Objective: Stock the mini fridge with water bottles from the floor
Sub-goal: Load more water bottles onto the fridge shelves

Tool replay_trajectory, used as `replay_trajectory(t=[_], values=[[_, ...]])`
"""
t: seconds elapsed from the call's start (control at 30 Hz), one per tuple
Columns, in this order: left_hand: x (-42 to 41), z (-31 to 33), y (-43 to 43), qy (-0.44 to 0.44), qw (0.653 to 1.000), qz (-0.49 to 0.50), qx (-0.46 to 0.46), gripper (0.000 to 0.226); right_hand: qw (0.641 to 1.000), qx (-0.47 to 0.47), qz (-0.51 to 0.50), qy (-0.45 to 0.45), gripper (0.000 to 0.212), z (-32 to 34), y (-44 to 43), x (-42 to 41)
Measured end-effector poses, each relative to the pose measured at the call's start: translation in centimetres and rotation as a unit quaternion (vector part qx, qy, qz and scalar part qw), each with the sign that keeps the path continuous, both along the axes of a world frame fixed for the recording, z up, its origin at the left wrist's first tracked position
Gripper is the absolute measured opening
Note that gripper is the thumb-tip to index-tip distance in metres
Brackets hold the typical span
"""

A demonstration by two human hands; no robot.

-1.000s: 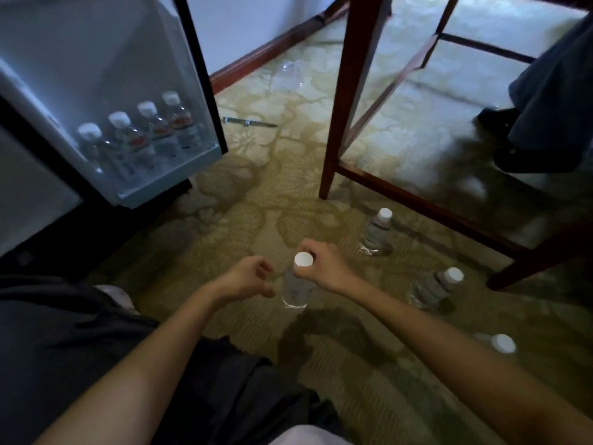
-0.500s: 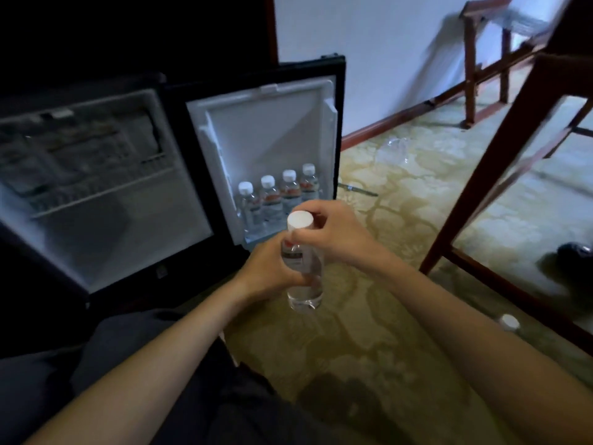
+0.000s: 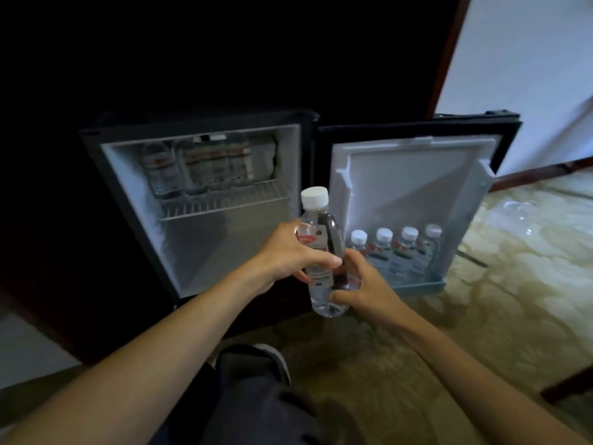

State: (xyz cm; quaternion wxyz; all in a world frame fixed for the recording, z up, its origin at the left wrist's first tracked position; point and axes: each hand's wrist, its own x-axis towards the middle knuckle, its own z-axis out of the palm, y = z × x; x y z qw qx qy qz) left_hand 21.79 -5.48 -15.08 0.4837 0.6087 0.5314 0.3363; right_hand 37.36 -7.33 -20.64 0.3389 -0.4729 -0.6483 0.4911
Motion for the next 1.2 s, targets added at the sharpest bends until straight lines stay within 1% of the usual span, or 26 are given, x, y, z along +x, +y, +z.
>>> replay_trajectory(t=[0.07,0.17,0.27,0.4,0.43,0.5,0.53,0.57,0.6,0.67,0.8,0.9,0.93,1.0,1.07,1.2], values=[[-1.3,0.1,1.8,-0.006,1.000,0.020,-0.004,0.036,1.000,0.009,0.001,0.011,0.050,-0.1,2.3,-2.0],[-3.6,0.3,4.7,-0.025,0.998,0.058,-0.006,0.038,1.000,0.025,-0.006,0.001,0.048,-0.1,5.7,-5.0],[-6.2,0.3,7.9,-0.041,0.997,0.064,0.001,0.026,0.999,-0.005,-0.014,0.029,0.047,-1.0,9.1,-7.6],[-8.8,-0.1,11.2,-0.058,0.996,0.070,-0.004,0.016,0.999,0.000,-0.043,0.025,0.036,-2.0,12.7,-10.2],[-9.4,-0.3,12.1,-0.075,0.993,0.087,-0.005,0.019,0.998,0.011,-0.059,0.017,0.033,-2.1,13.8,-10.8],[-10.5,-1.0,13.8,-0.121,0.984,0.129,-0.010,0.033,0.994,0.025,-0.104,0.021,0.028,-2.6,16.2,-12.1],[-10.9,-1.4,14.6,-0.130,0.980,0.152,-0.013,0.038,0.991,0.029,-0.127,0.024,0.023,-2.7,17.2,-12.8],[-11.4,-1.7,15.4,-0.128,0.976,0.174,-0.015,0.038,0.988,0.035,-0.146,0.020,0.020,-2.9,18.3,-13.3],[-11.8,-2.1,16.2,-0.121,0.973,0.194,-0.014,0.032,0.986,0.034,-0.163,0.021,0.022,-3.0,19.4,-13.8],[-12.7,-2.5,17.6,-0.101,0.968,0.231,-0.011,0.014,0.982,0.019,-0.187,0.015,0.030,-3.2,22.0,-14.5],[-14.4,-2.5,19.8,-0.057,0.963,0.262,-0.007,0.007,0.975,-0.016,-0.221,-0.004,0.037,-3.4,26.8,-16.1],[-15.3,-2.8,21.1,-0.020,0.968,0.252,0.007,0.006,0.971,-0.010,-0.239,-0.015,0.039,-3.2,29.3,-17.0],[-15.6,-2.9,21.5,-0.008,0.969,0.248,0.014,0.008,0.970,-0.004,-0.243,-0.010,0.039,-3.1,29.8,-17.2],[-16.0,-3.1,22.1,0.009,0.970,0.243,0.034,0.006,0.966,0.013,-0.257,0.003,0.040,-2.9,30.8,-17.6],[-16.3,-3.2,22.7,0.014,0.967,0.248,0.053,0.011,0.963,0.033,-0.269,0.002,0.041,-2.7,31.2,-18.0],[-16.7,-3.5,23.2,0.016,0.965,0.251,0.077,0.024,0.960,0.071,-0.268,0.030,0.041,-2.4,32.2,-18.9]])
